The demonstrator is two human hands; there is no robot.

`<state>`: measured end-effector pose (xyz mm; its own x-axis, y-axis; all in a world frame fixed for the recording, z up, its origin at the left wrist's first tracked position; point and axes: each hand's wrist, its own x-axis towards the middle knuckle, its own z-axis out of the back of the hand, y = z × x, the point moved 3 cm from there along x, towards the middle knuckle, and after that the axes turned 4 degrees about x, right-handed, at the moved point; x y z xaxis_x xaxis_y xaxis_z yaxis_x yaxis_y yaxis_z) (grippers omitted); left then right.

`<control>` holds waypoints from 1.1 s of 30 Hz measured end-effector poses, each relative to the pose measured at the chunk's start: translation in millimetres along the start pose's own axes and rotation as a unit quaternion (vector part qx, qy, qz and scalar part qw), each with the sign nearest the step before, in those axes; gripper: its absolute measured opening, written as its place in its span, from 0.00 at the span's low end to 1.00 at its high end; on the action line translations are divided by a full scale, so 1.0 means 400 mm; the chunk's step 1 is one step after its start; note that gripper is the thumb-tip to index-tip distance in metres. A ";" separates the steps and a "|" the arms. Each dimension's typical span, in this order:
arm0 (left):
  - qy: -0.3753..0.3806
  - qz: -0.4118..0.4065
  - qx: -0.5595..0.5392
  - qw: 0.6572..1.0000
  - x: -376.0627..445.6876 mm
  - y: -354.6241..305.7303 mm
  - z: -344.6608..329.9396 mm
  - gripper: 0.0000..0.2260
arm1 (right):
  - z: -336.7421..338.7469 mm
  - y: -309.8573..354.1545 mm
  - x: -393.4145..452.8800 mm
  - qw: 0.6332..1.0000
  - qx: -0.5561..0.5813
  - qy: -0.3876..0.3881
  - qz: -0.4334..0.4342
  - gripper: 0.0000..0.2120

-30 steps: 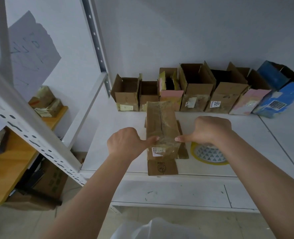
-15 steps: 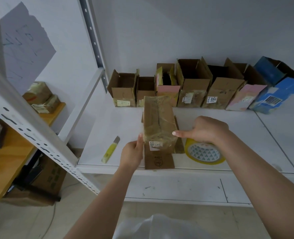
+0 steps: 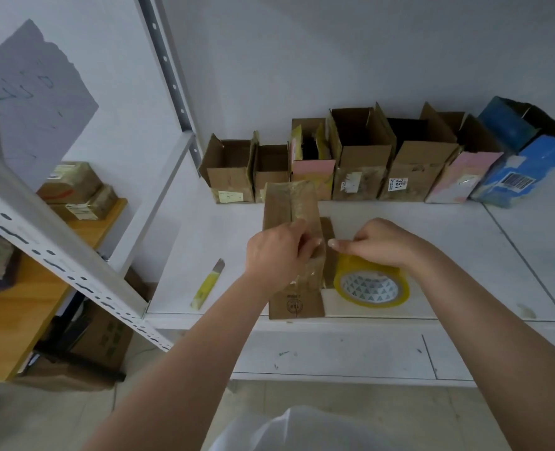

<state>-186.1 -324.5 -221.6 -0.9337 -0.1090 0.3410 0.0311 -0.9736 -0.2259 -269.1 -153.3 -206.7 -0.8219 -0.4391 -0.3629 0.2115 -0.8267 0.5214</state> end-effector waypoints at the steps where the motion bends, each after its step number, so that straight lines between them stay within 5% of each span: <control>1: -0.004 0.002 0.001 1.000 0.001 0.003 -0.004 0.11 | 0.003 -0.012 0.002 0.999 0.040 0.018 0.013 0.23; 4: 0.005 0.003 0.000 1.000 0.007 0.004 -0.007 0.11 | 0.004 -0.035 0.009 0.994 0.091 0.039 0.049 0.08; 10: 0.017 0.003 0.030 0.999 0.003 -0.003 0.000 0.12 | -0.036 -0.035 0.025 0.999 0.004 0.001 0.033 0.24; 12: 0.023 0.008 0.025 0.999 0.001 -0.005 0.006 0.12 | -0.038 -0.036 0.019 0.998 0.038 0.008 0.041 0.22; 15: 0.029 0.024 -0.161 0.986 -0.010 0.000 0.029 0.07 | -0.036 -0.045 0.005 0.992 0.104 -0.006 0.068 0.16; 18: -0.108 0.140 -0.373 0.911 -0.038 0.061 0.056 0.04 | -0.035 -0.044 -0.001 0.990 0.113 -0.030 0.075 0.13; 21: -0.133 0.294 -0.231 0.918 -0.090 0.169 0.036 0.05 | -0.039 -0.038 -0.004 0.991 0.107 -0.032 0.071 0.17; 24: 0.129 0.357 0.022 0.925 -0.154 0.245 -0.037 0.18 | -0.049 -0.031 -0.005 0.992 0.102 -0.023 0.068 0.17; 26: 0.212 0.325 0.124 0.913 -0.179 0.254 -0.068 0.20 | -0.054 -0.026 -0.004 0.992 0.105 -0.019 0.063 0.14; 30: 0.185 0.327 0.130 0.917 -0.170 0.261 -0.049 0.11 | -0.060 -0.019 -0.001 0.989 0.131 -0.005 0.066 0.13; 33: 0.067 0.328 0.024 0.942 -0.144 0.257 0.015 0.03 | -0.061 -0.020 0.003 0.985 0.160 0.004 0.069 0.05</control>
<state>-126.9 -419.6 -259.1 -0.7443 -0.6675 0.0223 0.6307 -0.7134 -0.3052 -258.8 -155.7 -230.3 -0.7930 -0.5428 -0.2767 0.1419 -0.6062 0.7826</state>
